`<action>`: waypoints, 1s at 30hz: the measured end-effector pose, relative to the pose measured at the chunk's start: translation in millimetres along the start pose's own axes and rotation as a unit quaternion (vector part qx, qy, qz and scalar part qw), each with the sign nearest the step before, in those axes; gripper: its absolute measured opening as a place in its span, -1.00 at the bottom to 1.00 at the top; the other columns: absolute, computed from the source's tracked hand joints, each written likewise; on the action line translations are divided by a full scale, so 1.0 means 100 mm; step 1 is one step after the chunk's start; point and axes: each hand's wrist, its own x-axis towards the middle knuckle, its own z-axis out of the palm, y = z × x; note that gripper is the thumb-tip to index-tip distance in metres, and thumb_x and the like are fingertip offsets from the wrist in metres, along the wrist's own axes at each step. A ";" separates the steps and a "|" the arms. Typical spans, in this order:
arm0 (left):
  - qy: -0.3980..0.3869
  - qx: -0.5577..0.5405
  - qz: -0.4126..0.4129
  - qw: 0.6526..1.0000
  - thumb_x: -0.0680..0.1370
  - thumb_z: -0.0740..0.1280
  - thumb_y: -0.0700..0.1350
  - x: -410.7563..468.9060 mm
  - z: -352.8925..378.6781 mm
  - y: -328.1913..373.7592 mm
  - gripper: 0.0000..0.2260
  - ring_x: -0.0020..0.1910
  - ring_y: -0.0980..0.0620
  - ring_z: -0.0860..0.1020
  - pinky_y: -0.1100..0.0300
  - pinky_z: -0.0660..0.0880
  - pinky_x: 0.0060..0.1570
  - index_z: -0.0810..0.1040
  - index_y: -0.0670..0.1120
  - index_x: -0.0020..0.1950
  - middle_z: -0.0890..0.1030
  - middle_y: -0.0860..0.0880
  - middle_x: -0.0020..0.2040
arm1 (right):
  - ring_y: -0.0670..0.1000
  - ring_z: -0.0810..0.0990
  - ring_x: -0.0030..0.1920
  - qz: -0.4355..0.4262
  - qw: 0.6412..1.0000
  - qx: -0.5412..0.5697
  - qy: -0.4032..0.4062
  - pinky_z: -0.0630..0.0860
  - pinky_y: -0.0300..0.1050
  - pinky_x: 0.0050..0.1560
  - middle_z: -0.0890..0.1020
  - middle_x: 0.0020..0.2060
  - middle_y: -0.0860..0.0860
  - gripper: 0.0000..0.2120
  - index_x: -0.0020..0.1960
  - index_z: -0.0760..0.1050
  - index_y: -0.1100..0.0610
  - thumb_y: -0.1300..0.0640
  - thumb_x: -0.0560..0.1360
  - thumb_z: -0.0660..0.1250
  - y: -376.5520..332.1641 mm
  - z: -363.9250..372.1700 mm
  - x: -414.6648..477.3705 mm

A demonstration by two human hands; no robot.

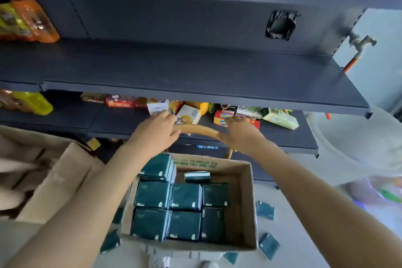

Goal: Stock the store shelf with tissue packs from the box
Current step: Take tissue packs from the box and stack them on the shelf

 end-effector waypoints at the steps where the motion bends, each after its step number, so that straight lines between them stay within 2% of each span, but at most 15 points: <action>1: -0.028 0.001 -0.006 1.000 0.61 0.15 0.05 -0.05 0.22 0.01 -0.65 0.25 -0.03 0.40 0.04 0.44 0.15 0.40 -0.09 0.32 0.43 -0.04 0.26 | 0.16 0.35 0.31 0.000 1.000 -0.004 -0.026 0.42 0.03 0.19 0.43 0.28 0.15 -0.49 0.37 0.29 0.21 -0.11 0.57 0.16 0.05 0.21 -0.01; 4: -0.103 0.003 -0.025 0.994 0.61 0.14 0.03 -0.21 0.84 0.02 -0.66 0.29 -0.04 0.40 0.08 0.40 0.17 0.40 -0.11 0.31 0.42 -0.04 0.29 | 0.17 0.33 0.34 0.000 0.995 -0.009 -0.097 0.39 0.06 0.23 0.37 0.34 0.15 -0.48 0.43 0.21 0.20 -0.09 0.60 0.12 0.14 0.78 -0.06; 8: -0.188 -0.012 -0.031 0.982 0.61 0.15 0.01 -0.37 1.57 0.00 -0.68 0.21 -0.03 0.45 0.10 0.43 0.11 0.42 -0.14 0.27 0.46 -0.05 0.21 | 0.15 0.28 0.40 0.015 0.985 0.009 -0.169 0.31 0.07 0.34 0.32 0.40 0.14 -0.46 0.46 0.19 0.18 -0.09 0.59 0.13 0.23 1.53 -0.11; 11: -0.231 -0.023 -0.032 0.972 0.61 0.16 0.00 -0.36 2.07 -0.07 -0.66 0.19 -0.03 0.47 0.09 0.42 0.14 0.42 -0.16 0.29 0.46 -0.07 0.23 | 0.13 0.30 0.38 0.035 0.975 0.027 -0.220 0.32 0.05 0.33 0.37 0.37 0.11 -0.51 0.42 0.27 0.16 -0.07 0.58 0.16 0.30 2.05 -0.13; 13: -0.239 -0.019 -0.027 0.970 0.61 0.17 0.00 -0.30 2.33 -0.11 -0.66 0.17 -0.03 0.48 0.10 0.44 0.13 0.42 -0.16 0.31 0.45 -0.06 0.25 | 0.12 0.34 0.34 0.050 0.965 0.038 -0.255 0.35 0.03 0.30 0.41 0.33 0.11 -0.53 0.40 0.29 0.16 -0.07 0.58 0.18 0.35 2.36 -0.15; 17: -0.250 -0.013 -0.014 0.968 0.61 0.18 0.00 -0.11 2.72 -0.19 -0.62 0.28 -0.05 0.41 0.10 0.38 0.23 0.38 -0.18 0.36 0.42 -0.10 0.31 | 0.13 0.39 0.29 0.087 0.946 0.063 -0.307 0.41 0.01 0.23 0.46 0.27 0.12 -0.57 0.35 0.34 0.17 -0.05 0.57 0.20 0.44 2.92 -0.16; 20: -0.234 0.036 -0.004 0.972 0.60 0.20 0.04 0.09 2.89 -0.22 -0.60 0.24 -0.08 0.42 0.10 0.38 0.19 0.39 -0.20 0.32 0.44 -0.12 0.29 | 0.13 0.51 0.16 0.114 0.929 0.069 -0.344 0.46 -0.06 0.05 0.54 0.16 0.15 -0.63 0.26 0.39 0.21 -0.01 0.58 0.21 0.46 3.25 -0.18; 23: -0.264 0.083 0.008 0.961 0.56 0.25 0.14 0.27 3.01 -0.21 -0.55 0.17 -0.09 0.47 0.10 0.39 0.10 0.42 -0.20 0.25 0.48 -0.12 0.23 | 0.12 0.56 0.12 0.145 0.919 0.073 -0.358 0.46 -0.10 -0.03 0.56 0.15 0.15 -0.61 0.31 0.36 0.24 0.00 0.60 0.19 0.46 3.54 -0.17; 26: -0.332 0.092 0.039 0.938 0.50 0.30 0.20 0.37 3.14 -0.23 -0.52 0.07 -0.07 0.51 0.11 0.41 -0.06 0.46 -0.18 0.18 0.50 -0.09 0.13 | 0.10 0.56 0.12 0.182 0.920 0.049 -0.342 0.53 -0.06 0.09 0.53 0.19 0.14 -0.52 0.37 0.29 0.23 -0.07 0.59 0.18 0.45 3.73 -0.15; 28: -0.359 0.090 0.043 0.928 0.47 0.36 0.18 0.37 3.20 -0.24 -0.51 0.08 -0.05 0.50 0.14 0.40 -0.17 0.45 -0.17 0.20 0.48 -0.08 0.12 | 0.10 0.57 0.08 0.214 0.922 0.049 -0.320 0.55 -0.02 0.07 0.55 0.15 0.14 -0.45 0.37 0.28 0.22 -0.14 0.55 0.22 0.45 3.82 -0.15; 30: -0.359 0.090 0.051 0.928 0.44 0.40 0.16 0.36 3.23 -0.24 -0.46 0.12 -0.06 0.50 0.14 0.39 -0.19 0.40 -0.16 0.26 0.47 -0.08 0.15 | 0.11 0.58 0.04 0.256 0.919 0.077 -0.290 0.56 0.00 0.03 0.56 0.11 0.14 -0.40 0.35 0.28 0.21 -0.18 0.50 0.28 0.43 3.86 -0.16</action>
